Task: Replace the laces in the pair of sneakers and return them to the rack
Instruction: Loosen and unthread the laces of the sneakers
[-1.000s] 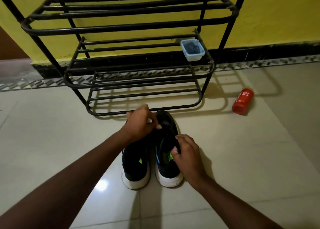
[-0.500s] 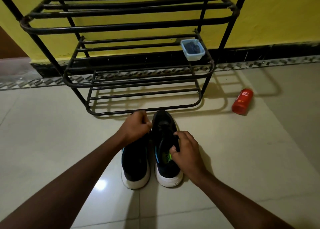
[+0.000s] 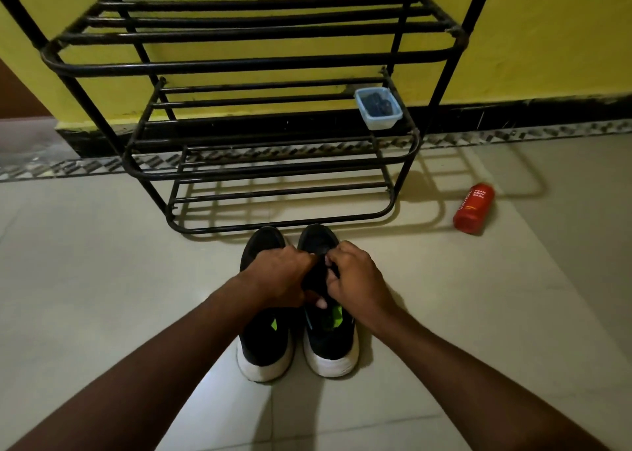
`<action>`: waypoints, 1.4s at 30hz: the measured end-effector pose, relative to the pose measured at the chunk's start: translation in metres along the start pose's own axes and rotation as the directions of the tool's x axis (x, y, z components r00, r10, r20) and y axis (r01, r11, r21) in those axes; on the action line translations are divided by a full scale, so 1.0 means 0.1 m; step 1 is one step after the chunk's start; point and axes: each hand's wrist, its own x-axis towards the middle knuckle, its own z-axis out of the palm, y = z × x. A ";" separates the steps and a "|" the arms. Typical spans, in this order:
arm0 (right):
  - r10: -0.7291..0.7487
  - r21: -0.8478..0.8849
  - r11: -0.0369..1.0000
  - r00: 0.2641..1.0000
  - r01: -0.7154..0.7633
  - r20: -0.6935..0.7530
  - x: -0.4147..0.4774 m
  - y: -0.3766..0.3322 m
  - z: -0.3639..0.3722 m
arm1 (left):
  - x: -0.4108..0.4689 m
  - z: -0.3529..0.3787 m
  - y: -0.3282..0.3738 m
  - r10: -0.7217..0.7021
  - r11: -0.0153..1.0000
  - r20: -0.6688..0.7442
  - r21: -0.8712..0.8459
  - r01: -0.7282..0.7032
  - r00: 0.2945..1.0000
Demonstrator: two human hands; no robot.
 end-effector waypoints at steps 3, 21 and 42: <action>0.036 0.053 0.998 0.999 -0.035 -0.025 0.02 0.04 0.01 | 0.02 0.04 -0.02 -0.009 1.000 -0.003 0.010 0.009 1.000; 0.116 0.543 0.803 0.958 -0.245 0.261 0.26 0.27 -0.14 | -0.02 0.13 -0.01 -0.003 1.000 -0.112 0.016 0.005 0.994; 0.341 0.870 0.212 0.868 -0.445 0.361 0.20 0.36 -0.27 | -0.03 0.14 0.07 -0.073 0.997 -0.071 0.019 0.075 0.995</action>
